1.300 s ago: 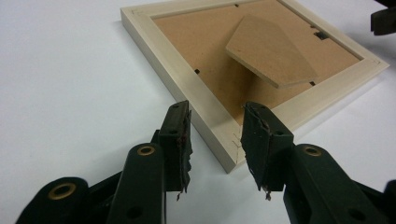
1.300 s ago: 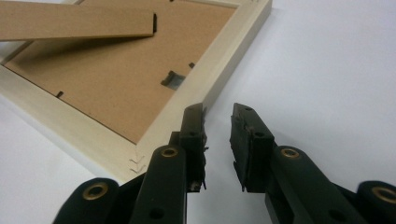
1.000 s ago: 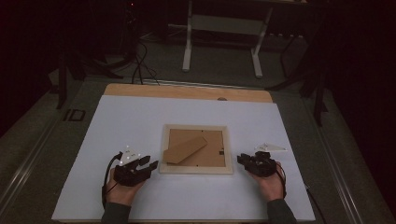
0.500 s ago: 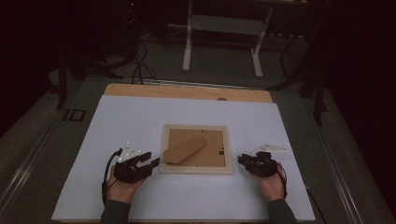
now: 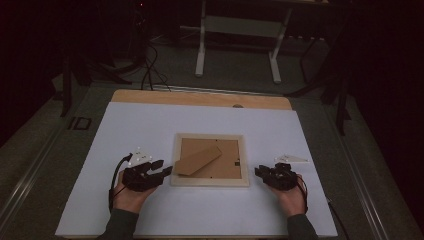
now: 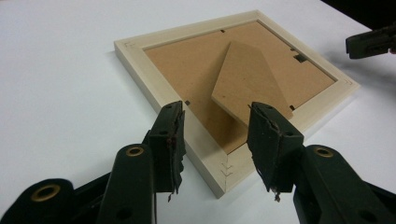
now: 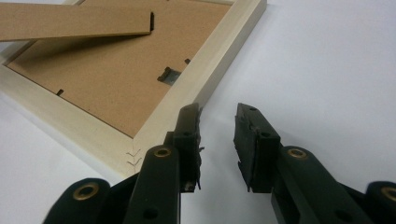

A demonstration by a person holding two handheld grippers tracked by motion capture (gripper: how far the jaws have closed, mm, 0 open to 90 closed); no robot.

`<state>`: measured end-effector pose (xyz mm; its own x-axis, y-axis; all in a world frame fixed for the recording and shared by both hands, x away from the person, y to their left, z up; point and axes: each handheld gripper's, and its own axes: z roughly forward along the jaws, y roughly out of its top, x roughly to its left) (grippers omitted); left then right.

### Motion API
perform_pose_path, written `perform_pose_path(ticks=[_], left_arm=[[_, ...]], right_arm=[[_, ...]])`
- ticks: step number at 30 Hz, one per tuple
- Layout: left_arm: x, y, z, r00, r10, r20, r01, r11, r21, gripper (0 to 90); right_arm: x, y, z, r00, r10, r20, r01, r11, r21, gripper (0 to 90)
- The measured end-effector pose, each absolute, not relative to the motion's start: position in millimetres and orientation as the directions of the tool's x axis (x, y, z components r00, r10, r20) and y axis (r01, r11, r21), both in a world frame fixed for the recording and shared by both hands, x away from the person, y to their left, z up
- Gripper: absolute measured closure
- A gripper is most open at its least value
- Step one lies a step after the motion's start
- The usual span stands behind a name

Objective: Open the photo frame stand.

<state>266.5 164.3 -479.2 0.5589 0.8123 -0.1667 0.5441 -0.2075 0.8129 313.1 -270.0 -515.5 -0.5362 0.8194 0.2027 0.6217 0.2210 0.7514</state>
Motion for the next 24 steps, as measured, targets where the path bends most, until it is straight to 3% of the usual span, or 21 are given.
perform_pose_path(ticks=[24], left_arm=[[304, 151, -450, 0.608, 0.779, -0.151, 0.57, -0.297, 0.767, 48.0]], right_arm=[[313, -270, -517, -0.544, 0.813, 0.209, 0.623, 0.224, 0.75, 67.9]])
